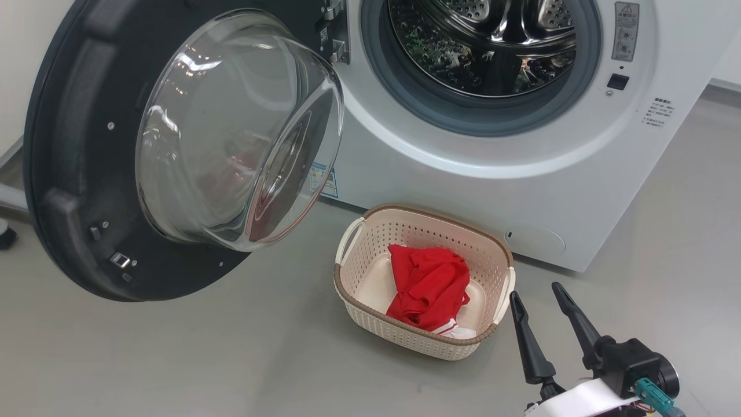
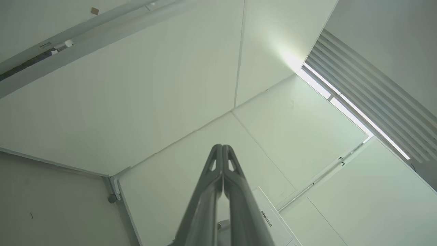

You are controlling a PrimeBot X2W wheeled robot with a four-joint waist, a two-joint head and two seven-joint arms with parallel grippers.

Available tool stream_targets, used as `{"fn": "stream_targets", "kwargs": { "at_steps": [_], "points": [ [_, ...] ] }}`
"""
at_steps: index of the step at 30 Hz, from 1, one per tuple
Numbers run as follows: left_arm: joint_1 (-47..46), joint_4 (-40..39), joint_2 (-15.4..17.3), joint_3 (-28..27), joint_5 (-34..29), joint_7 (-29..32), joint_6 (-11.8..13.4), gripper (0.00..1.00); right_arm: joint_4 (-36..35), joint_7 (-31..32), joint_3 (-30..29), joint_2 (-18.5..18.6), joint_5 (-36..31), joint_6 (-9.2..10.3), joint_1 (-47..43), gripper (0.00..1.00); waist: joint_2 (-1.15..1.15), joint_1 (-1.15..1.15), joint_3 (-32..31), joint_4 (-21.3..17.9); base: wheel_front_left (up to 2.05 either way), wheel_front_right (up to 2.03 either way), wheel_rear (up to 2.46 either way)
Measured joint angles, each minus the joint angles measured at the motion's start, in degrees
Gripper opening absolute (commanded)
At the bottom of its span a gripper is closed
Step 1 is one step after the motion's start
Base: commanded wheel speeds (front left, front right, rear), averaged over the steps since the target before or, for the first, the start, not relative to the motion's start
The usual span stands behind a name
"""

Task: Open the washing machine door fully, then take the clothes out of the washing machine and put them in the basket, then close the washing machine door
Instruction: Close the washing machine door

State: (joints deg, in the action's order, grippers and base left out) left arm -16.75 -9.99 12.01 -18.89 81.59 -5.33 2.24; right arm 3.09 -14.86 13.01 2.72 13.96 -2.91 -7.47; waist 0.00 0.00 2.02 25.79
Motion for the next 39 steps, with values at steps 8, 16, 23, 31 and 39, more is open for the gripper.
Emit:
{"fn": "stream_targets", "kwargs": {
  "at_steps": [8, 16, 23, 31, 39],
  "points": [
    [-4.5, 10.7, 4.5, -5.1, 5.9, 3.9, 3.1, 0.00, -0.4, 0.0, 0.2, 0.6, -0.3, -0.51, 1.1, 1.00, 0.00, 0.00, 1.4, -0.8, 0.00, 0.00, 0.00],
    [-5.6, 20.6, 6.1, -3.4, 7.3, 8.7, 3.9, 0.00, -0.2, 0.0, 0.6, 1.0, -0.4, -0.62, 1.9, 1.00, 0.00, 0.00, 2.5, -1.4, 0.00, 0.00, 0.00],
    [-5.6, 25.5, 7.1, 1.3, 7.3, 14.5, 3.9, 0.00, -0.2, 0.0, 0.3, 1.4, -0.4, -1.05, 2.4, 1.00, 0.00, 0.00, 3.0, -2.0, 0.00, 0.00, 0.00],
    [-5.5, 28.3, 7.8, 5.3, 8.9, 21.3, 3.7, 0.00, -0.2, 0.0, 0.3, 1.4, -0.4, -1.07, 2.6, 1.00, 0.00, 0.00, 3.4, -2.5, 0.00, 0.00, 0.00],
    [-5.5, 30.1, 8.0, 6.1, 10.6, 25.9, 1.7, 0.00, -0.2, 0.0, 0.3, 1.5, -0.4, -1.08, 2.8, 1.00, 0.00, 0.00, 3.8, -2.6, 0.00, 0.00, 0.00]
  ]
}}
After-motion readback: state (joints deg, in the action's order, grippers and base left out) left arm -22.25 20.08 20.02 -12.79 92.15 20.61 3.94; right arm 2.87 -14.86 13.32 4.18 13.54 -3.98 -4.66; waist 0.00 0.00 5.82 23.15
